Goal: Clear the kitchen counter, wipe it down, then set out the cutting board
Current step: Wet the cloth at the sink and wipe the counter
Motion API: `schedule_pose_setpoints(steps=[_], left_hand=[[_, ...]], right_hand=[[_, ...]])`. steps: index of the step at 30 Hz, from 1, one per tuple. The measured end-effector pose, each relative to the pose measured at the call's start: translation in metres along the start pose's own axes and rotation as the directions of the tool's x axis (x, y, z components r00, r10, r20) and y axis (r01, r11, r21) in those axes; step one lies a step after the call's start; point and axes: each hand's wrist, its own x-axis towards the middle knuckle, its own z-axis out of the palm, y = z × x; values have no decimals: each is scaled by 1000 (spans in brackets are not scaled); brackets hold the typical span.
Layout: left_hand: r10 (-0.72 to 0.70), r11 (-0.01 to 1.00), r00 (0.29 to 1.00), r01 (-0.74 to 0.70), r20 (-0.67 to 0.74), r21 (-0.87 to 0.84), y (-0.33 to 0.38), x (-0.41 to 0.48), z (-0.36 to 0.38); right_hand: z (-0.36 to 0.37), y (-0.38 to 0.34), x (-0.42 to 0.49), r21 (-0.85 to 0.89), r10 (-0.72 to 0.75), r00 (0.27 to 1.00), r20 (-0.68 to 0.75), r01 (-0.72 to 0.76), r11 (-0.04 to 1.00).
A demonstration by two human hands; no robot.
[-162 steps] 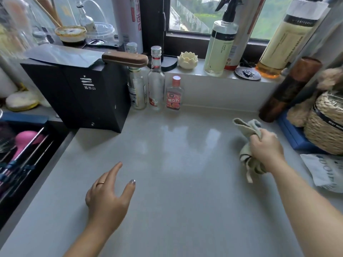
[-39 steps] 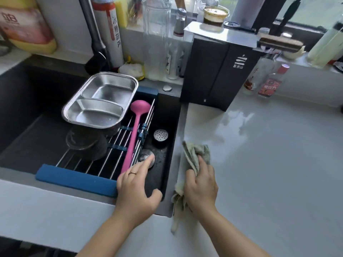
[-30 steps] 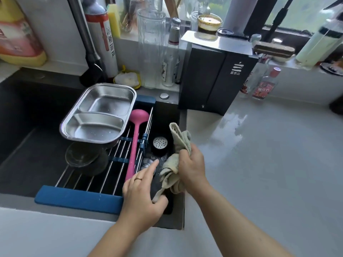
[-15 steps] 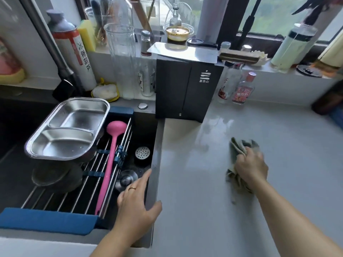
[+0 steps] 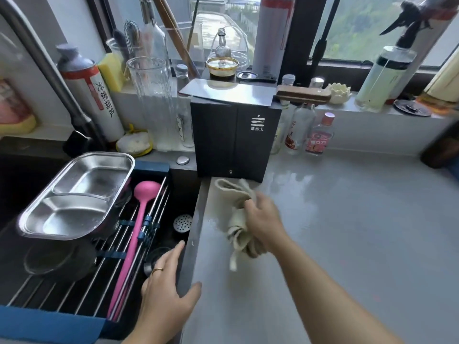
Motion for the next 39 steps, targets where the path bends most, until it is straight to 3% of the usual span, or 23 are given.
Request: schedule_pose_setpoints(steps=[2,4,7,10,13,17,21,28,36,39], left_hand=[[0,1000,1000,0,4,-18,-1,4,1],[1,1000,1000,-1,11,-31,-2,9,2],[-5,999,1000,6,22,-46,-6,16,5],[0,998,1000,1,23,-61,-11,22,7],[12,996,999,-9,34,-91,-14,25,6],[45,988,999,-41,25,-147,-16,28,3],[54,986,998,-50,23,-160,-21,28,-3],[60,983,998,-55,22,-178,-30,22,-14],[149,887,988,-146,-27,-437,-32,22,-33],[114,893,990,-138,-82,-428,-27,26,-30]], right_hand=[[-42,18,18,-185,18,984,-177,-52,981],[-76,37,33,-329,109,947,-301,-210,921],[-81,49,48,-399,252,908,-334,-379,835],[-43,35,52,-377,330,887,-323,-440,815],[7,11,48,-415,298,935,-193,-353,839],[43,-11,41,-562,265,959,-97,-272,781],[66,-20,35,-623,161,985,61,-89,778],[85,-28,7,-626,-32,958,285,211,751],[81,-28,-85,-453,39,912,407,165,876],[79,-18,-112,-509,46,943,329,136,850]])
